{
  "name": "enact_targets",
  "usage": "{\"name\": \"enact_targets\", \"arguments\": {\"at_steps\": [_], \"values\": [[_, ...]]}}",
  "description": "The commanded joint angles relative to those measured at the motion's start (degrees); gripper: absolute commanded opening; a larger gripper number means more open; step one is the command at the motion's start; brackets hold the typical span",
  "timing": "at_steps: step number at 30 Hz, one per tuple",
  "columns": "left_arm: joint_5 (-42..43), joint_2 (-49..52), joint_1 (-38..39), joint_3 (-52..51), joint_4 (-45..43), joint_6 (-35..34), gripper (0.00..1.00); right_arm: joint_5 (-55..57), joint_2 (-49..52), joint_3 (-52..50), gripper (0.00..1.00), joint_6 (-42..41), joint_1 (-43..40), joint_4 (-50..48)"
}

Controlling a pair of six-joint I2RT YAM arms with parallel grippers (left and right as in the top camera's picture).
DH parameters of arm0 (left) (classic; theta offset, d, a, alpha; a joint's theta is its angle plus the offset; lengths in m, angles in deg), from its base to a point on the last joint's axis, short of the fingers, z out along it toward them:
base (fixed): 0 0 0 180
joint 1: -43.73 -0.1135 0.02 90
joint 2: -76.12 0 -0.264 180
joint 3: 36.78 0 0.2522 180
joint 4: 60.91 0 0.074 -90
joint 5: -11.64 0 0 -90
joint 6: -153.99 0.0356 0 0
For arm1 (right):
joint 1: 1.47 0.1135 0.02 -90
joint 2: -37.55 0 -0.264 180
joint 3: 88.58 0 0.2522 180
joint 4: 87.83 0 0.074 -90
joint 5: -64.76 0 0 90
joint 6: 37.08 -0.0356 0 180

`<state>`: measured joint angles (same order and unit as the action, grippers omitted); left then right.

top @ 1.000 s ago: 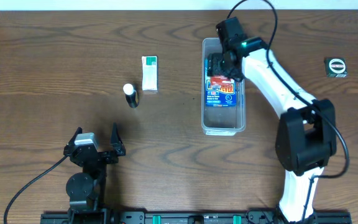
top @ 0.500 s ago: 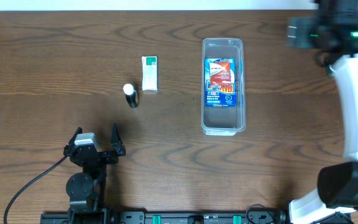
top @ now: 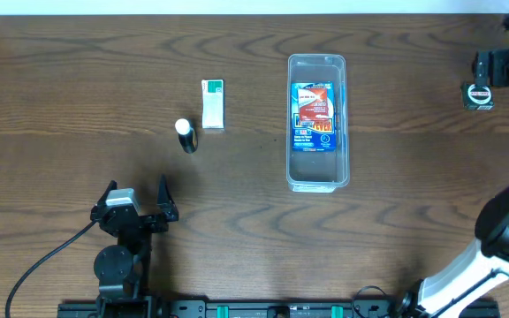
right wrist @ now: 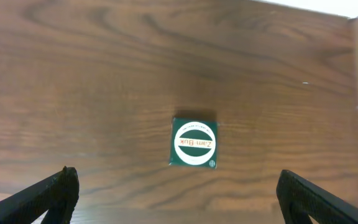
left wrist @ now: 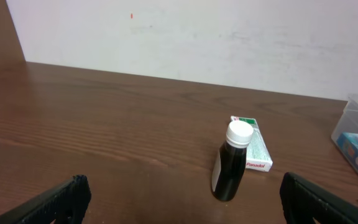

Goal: Pack container
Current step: 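Move the right gripper to the green Zam-Buk tin and grasp it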

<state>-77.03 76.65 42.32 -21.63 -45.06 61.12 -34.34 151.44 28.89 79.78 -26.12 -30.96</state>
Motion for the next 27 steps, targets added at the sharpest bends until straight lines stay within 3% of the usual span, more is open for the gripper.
{"name": "enact_targets", "arguments": {"at_steps": [1, 8, 14, 27], "values": [[-0.7, -0.3, -0.3, -1.2, 2.0, 0.7, 0.98, -3.2, 4.8, -0.4, 0.99, 6.3, -1.1, -1.1], [-0.7, -0.3, -0.3, -1.2, 2.0, 0.7, 0.98, -2.5, 11.7, -0.4, 0.99, 6.6, -2.5, -5.8], [-0.7, -0.3, -0.3, -1.2, 2.0, 0.7, 0.98, 1.6, 13.9, -0.4, 0.99, 0.8, -2.6, -9.0], [-0.7, -0.3, -0.3, -1.2, 2.0, 0.7, 0.98, 1.6, 18.3, -0.4, 0.99, -2.0, -3.2, -9.7]]}}
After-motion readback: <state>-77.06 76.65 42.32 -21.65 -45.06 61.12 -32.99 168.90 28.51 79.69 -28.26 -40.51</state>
